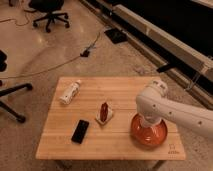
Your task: Place the ceramic cup in the ceramic bowl
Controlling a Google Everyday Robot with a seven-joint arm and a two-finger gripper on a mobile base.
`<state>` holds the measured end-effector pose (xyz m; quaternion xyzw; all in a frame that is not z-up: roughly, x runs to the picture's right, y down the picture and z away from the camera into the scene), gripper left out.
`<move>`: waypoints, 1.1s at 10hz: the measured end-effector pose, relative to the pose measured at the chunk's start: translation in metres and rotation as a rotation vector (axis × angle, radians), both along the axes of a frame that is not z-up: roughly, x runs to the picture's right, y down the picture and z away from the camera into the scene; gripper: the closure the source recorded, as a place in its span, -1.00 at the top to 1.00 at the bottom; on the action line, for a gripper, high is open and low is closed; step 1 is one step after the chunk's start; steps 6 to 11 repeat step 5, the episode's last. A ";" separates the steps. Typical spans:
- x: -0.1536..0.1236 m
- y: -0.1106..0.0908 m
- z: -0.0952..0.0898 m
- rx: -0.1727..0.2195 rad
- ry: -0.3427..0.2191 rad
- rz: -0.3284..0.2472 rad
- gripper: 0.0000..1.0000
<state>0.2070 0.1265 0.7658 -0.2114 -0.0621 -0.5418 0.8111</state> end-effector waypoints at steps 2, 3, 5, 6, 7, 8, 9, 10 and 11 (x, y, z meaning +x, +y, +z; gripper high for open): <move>0.001 -0.002 0.000 0.002 0.003 0.001 -0.09; 0.000 -0.003 -0.001 0.002 0.003 0.000 0.05; 0.000 -0.001 0.002 0.004 0.006 -0.002 0.06; 0.000 -0.001 0.002 0.004 0.006 -0.002 0.06; 0.000 -0.001 0.002 0.004 0.006 -0.002 0.06; 0.000 -0.001 0.002 0.004 0.006 -0.002 0.06; 0.000 -0.001 0.002 0.004 0.006 -0.002 0.06; 0.000 -0.001 0.002 0.004 0.006 -0.002 0.06; 0.000 -0.001 0.002 0.004 0.006 -0.002 0.06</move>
